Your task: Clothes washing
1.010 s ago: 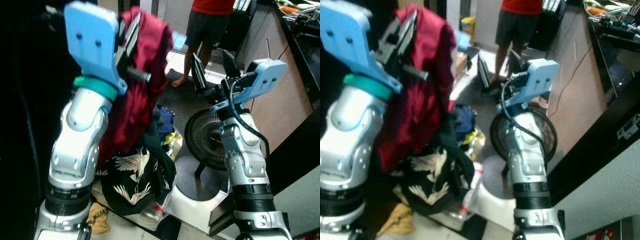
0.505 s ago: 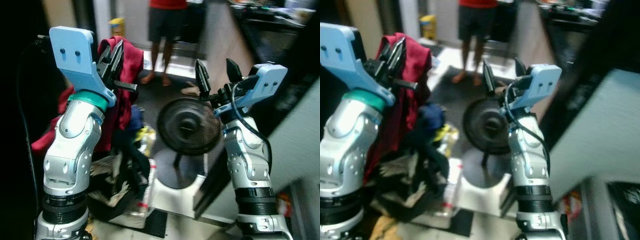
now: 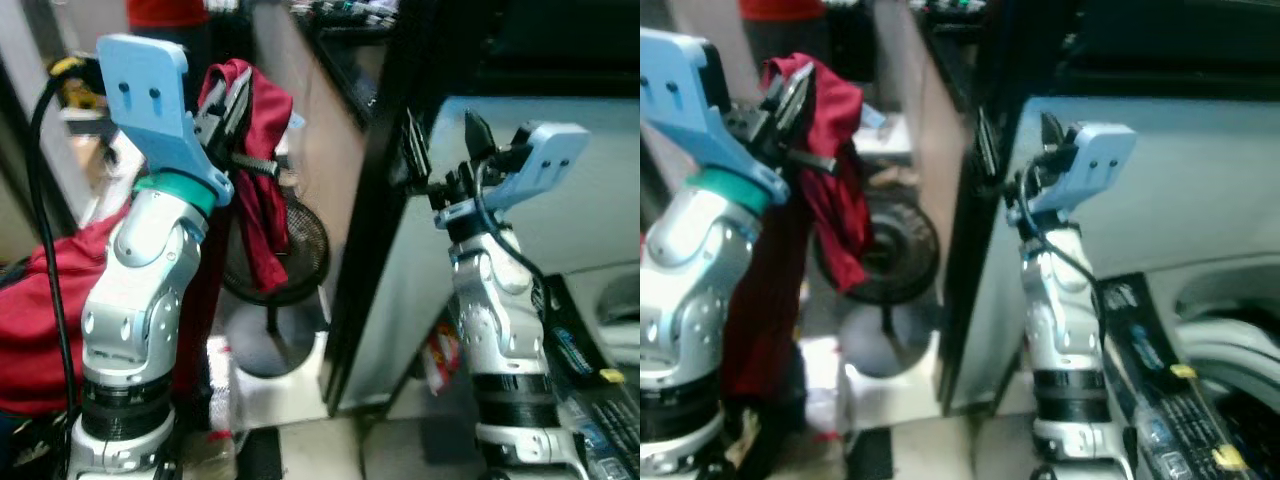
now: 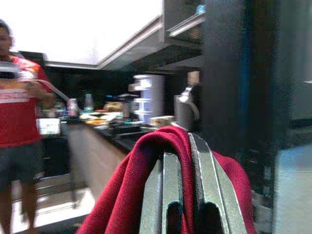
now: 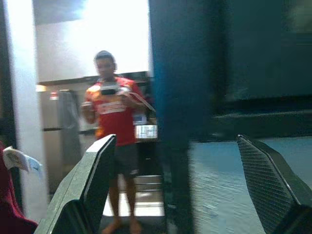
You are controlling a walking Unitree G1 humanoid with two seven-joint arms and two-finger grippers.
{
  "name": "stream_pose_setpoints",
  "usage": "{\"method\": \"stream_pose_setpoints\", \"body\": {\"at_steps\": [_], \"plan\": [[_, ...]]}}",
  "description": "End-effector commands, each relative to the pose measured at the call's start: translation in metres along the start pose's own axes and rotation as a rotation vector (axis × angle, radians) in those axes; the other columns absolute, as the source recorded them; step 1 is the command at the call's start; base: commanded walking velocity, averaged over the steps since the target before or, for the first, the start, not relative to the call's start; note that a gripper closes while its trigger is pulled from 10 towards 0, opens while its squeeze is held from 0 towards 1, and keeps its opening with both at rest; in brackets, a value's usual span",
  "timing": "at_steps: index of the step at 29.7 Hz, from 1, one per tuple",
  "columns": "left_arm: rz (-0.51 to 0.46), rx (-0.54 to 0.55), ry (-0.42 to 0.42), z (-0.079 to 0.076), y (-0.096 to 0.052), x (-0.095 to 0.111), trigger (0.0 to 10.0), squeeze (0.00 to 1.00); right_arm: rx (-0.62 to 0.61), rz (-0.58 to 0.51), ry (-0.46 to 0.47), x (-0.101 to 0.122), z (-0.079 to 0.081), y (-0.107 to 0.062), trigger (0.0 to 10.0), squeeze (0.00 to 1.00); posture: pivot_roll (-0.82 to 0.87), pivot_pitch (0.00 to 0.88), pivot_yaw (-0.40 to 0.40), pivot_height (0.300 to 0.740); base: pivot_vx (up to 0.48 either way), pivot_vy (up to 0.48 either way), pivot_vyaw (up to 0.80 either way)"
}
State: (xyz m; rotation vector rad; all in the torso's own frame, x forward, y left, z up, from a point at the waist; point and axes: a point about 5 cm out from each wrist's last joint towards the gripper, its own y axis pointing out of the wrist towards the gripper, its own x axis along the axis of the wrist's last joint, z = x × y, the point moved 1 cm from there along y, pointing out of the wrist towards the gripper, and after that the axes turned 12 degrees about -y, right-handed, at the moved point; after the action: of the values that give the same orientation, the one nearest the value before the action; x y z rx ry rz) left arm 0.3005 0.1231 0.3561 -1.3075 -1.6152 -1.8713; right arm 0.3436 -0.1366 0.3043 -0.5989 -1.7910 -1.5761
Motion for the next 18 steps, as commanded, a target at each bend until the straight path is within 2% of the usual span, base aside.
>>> {"method": "stream_pose_setpoints", "body": {"at_steps": [1,18], "plan": [[-0.009,-0.015,0.005,-0.0032,0.0010,0.0032,10.0,0.00,-0.013,0.010,0.011,-0.0012,-0.0023,-0.0009,10.0,0.00,0.08,0.034,-0.016,0.740,0.000,0.000,-0.79],[0.002,0.014,0.006,0.0020,-0.0001,0.0022,10.0,0.00,-0.024,0.021,0.013,-0.0027,-0.0037,-0.0010,10.0,0.00,0.09,0.038,-0.018,0.740,0.000,0.000,-0.79]]}}
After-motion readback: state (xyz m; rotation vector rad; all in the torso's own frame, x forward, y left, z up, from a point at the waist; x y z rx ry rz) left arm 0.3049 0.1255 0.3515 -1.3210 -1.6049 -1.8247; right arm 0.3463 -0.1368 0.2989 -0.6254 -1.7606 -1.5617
